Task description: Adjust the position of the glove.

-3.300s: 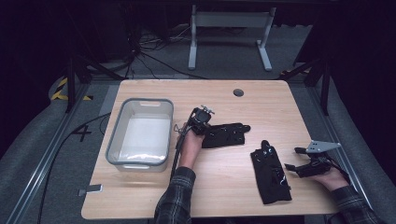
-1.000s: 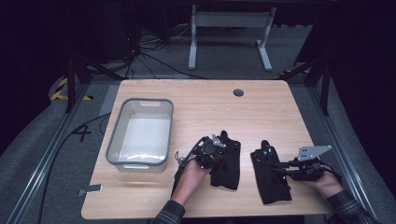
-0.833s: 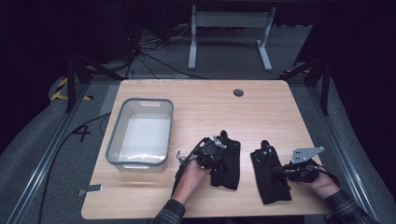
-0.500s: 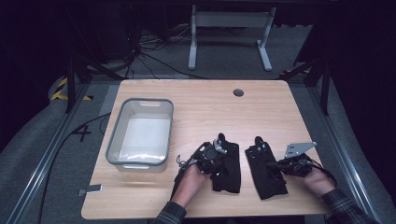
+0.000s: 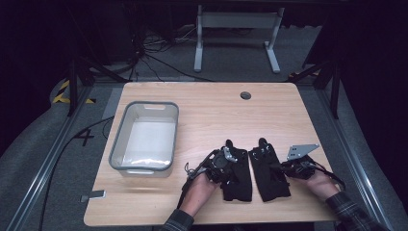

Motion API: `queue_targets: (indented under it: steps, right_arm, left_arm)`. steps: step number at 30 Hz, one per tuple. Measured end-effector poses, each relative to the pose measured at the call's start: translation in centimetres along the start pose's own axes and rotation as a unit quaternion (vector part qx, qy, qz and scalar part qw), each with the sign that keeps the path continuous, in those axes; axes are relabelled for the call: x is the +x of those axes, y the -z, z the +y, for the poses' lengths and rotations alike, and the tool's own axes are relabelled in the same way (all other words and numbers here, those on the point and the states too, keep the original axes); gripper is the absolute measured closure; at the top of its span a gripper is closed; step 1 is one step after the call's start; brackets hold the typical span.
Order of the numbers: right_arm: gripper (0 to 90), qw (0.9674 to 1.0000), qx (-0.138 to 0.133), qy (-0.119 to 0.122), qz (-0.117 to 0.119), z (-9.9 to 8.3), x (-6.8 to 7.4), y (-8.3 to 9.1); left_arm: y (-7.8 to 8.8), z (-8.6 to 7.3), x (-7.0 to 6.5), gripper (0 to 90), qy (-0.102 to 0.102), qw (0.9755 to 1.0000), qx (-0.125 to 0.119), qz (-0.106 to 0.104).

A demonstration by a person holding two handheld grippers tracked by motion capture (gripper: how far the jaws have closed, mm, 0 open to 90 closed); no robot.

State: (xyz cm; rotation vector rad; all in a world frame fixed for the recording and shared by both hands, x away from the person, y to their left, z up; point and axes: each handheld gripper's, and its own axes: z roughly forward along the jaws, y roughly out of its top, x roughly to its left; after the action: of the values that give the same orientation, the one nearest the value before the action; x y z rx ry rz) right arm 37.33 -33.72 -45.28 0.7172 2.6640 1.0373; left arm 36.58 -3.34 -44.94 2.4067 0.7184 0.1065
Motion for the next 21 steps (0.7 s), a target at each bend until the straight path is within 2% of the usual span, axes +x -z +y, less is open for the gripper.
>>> queue_targets:
  steps: [13,16,18,21]
  right_arm:
    - [89.4,0.9999,-0.004,0.007,0.011,0.4,0.6,-0.4]
    - [89.3,0.9998,-0.015,0.007,0.012,0.4,0.5,0.0]
    - [89.3,0.9996,-0.025,0.004,0.014,0.4,0.4,0.4]
    - [89.1,0.9994,-0.032,0.004,0.010,0.2,0.4,1.1]
  left_arm:
    - [0.0,0.0,0.1,88.8,-0.001,1.0000,-0.003,-0.006]
    - [0.5,0.0,0.1,79.4,-0.002,1.0000,-0.009,-0.001]
    - [1.0,-0.2,0.0,76.8,0.002,0.9998,-0.020,0.001]
    - [1.9,-0.6,0.2,69.3,0.018,0.9992,-0.032,0.014]
